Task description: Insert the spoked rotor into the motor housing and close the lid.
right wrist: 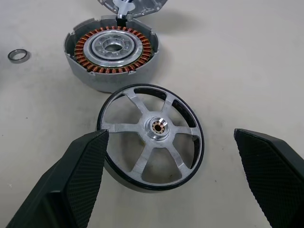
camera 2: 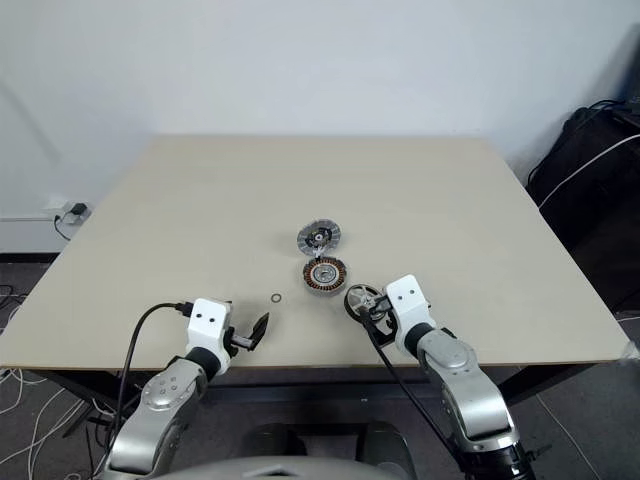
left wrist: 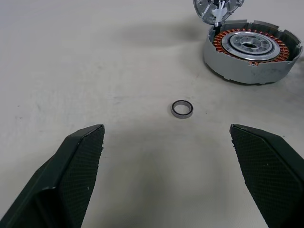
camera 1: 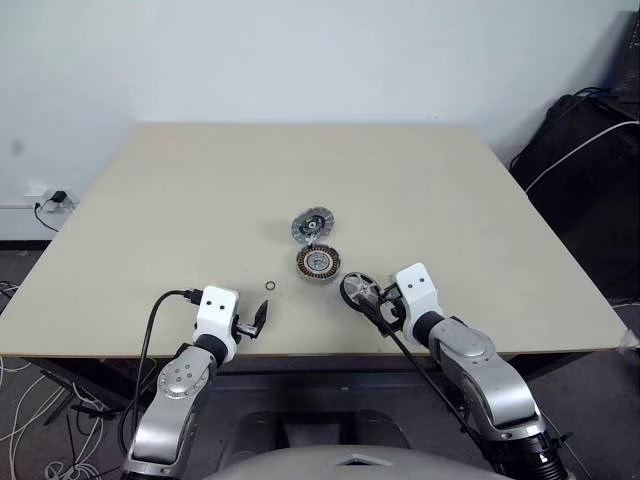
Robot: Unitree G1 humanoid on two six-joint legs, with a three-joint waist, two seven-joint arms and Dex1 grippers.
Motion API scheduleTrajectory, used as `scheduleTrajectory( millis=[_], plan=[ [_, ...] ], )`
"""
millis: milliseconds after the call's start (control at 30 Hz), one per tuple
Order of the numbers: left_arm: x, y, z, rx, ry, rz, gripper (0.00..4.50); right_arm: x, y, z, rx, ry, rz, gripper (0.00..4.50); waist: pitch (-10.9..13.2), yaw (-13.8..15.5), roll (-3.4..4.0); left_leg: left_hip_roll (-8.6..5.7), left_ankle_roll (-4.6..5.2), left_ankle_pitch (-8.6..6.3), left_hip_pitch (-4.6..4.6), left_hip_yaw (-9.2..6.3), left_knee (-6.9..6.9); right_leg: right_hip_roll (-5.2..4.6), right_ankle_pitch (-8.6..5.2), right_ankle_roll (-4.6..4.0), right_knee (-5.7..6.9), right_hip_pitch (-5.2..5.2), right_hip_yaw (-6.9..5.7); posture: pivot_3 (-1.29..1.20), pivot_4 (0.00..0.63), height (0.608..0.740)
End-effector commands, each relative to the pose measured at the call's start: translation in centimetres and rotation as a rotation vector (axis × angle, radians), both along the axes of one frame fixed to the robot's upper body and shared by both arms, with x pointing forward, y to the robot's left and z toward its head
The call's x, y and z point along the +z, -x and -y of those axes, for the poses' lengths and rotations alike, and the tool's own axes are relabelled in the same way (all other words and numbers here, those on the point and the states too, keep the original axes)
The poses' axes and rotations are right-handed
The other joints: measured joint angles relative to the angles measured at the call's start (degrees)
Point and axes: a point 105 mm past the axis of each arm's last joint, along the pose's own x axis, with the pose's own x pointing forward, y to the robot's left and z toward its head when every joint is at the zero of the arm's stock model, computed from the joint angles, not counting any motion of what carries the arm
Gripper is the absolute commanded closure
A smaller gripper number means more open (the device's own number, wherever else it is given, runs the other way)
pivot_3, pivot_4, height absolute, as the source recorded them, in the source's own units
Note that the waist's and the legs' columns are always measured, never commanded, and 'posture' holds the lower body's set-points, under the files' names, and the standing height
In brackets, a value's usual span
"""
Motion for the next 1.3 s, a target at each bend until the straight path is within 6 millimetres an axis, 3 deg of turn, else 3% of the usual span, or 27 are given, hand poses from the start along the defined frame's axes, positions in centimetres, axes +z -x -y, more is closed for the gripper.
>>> scheduleTrajectory(
  millis=[33, 367, 600, 767, 1100, 1300],
  plan=[
    [0.9, -0.8, -0.1, 0.014, -0.001, 0.04, 0.03, 1.8, -0.6, -0.1, -0.008, -0.013, 0.068, 0.0, 0.0, 0.0, 0.0, 0.0, 0.0, 0.0, 0.0, 0.0, 0.0, 0.0, 0.0, 0.0, 0.0, 0.0, 0.0, 0.0, 0.0, 0.74],
    [0.0, -3.8, 0.5, 0.005, 0.025, -0.011, 0.03, 2.0, -1.2, -0.5, -0.004, -0.021, 0.074, 0.0, 0.0, 0.1, -0.04, -0.01, 0.0, 0.01, 0.0, 0.01, 0.02, 0.03, 0.01, 0.01, 0.01, 0.03, -0.02, 0.0, 0.0, 0.74],
    [-0.8, -5.4, 2.1, -0.073, -0.003, -0.043, 0.03, 2.0, -1.2, -0.2, -0.014, -0.021, 0.077, 0.0, 0.0, 0.1, -0.05, -0.02, -0.01, 0.03, -0.03, 0.02, 0.03, 0.09, 0.02, 0.01, 0.01, 0.03, -0.04, 0.0, 0.0, 0.74],
    [-1.4, -5.5, 3.5, -0.14, 0.001, -0.072, 0.03, 1.9, -0.8, 0.2, -0.037, -0.021, 0.074, 0.0, 0.0, 0.0, -0.05, -0.02, -0.01, 0.03, -0.03, 0.03, 0.04, 0.1, 0.03, 0.03, 0.01, 0.04, -0.03, 0.0, 0.0, 0.74],
    [-3.5, -4.6, 3.7, -0.124, -0.021, -0.163, 0.03, 1.8, -0.6, 0.3, -0.055, -0.026, 0.072, 0.0, 0.0, 0.0, -0.06, -0.01, -0.01, 0.04, -0.01, 0.02, 0.06, 0.09, 0.04, 0.04, 0.03, 0.05, -0.02, 0.0, 0.0, 0.74],
    [-4.0, -4.2, 3.4, -0.096, -0.028, -0.178, 1.89, 1.8, -0.6, 0.2, -0.053, -0.029, 0.07, 0.0, -0.1, 0.0, -0.04, -0.01, -0.01, 0.03, 0.02, 0.01, 0.06, 0.08, 0.04, 0.04, 0.03, 0.08, -0.01, 0.0, 0.0, 0.74]
  ],
)
